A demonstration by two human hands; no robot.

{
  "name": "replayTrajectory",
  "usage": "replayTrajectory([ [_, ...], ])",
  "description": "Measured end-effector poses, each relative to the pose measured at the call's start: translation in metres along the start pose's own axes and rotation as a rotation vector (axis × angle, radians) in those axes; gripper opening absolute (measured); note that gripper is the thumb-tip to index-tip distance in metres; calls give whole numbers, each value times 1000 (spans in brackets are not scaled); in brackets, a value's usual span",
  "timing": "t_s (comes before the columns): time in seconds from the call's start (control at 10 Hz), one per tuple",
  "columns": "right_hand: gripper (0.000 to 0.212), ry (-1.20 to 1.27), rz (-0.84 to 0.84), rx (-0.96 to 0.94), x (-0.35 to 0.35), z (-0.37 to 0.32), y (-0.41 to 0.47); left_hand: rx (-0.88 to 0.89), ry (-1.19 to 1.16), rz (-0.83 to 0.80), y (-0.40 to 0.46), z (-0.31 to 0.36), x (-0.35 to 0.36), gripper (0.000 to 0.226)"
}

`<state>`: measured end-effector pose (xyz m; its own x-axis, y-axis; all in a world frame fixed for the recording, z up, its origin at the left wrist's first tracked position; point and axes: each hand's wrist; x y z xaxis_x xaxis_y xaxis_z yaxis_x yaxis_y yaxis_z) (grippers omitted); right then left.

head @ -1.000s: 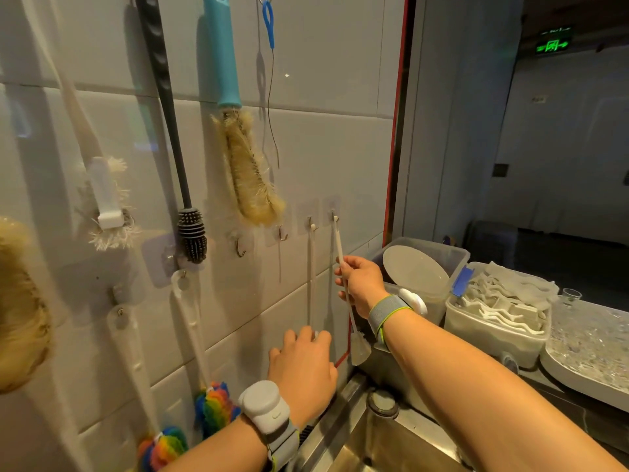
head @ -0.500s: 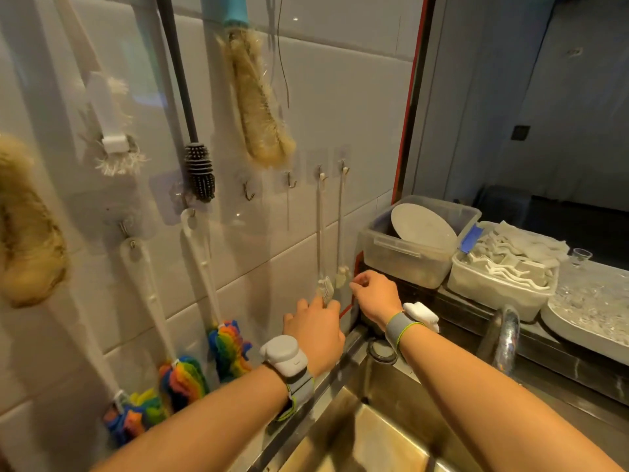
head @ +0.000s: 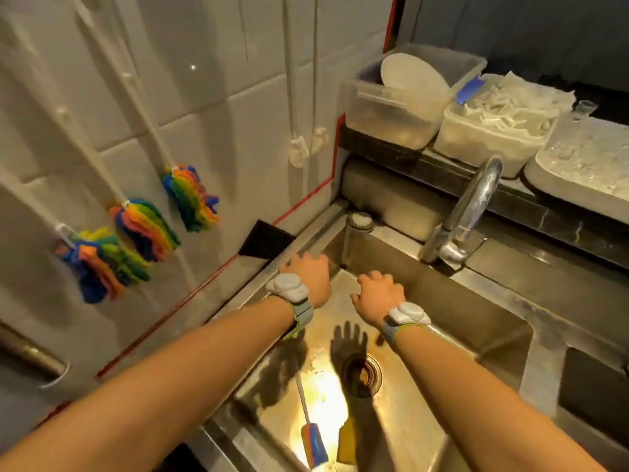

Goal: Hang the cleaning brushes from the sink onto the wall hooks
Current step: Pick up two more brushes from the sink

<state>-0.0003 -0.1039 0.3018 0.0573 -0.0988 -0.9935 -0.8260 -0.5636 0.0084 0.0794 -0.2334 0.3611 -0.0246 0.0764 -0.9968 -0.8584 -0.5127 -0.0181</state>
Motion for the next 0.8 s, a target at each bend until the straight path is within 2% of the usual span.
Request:
replayTrajectory([
  [0.1, 38, 17, -84, 37, 32, 8, -31, -12, -1, -143, -20, -2, 45, 30],
  [0.3, 32, 100, -196, 123, 91, 10, -72, -46, 12, -388, -52, -17, 130, 35],
  [0.5, 28, 233, -382, 322, 174, 20, -108, -124, -45, -599, -77, -30, 198, 36],
  [0.6, 25, 242, -408, 436, 209, 22, -122, -256, -55, -660, -73, -30, 221, 53],
  [0.7, 22, 299, -352, 620, 239, 26, -128, -372, -22, -774, -69, -25, 252, 64],
  [0.8, 21, 357, -300, 741, 260, 30, -129, -349, -67, -635, -81, -26, 275, 45],
])
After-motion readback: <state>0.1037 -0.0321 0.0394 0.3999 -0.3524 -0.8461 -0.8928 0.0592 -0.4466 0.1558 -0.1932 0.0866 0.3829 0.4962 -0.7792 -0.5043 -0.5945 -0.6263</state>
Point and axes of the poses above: each hand's wrist, its own y-axis towards the middle knuckle, its own x-axis out of the palm, z = x × y, and after that the axes turned 14 degrees about z, right-handed
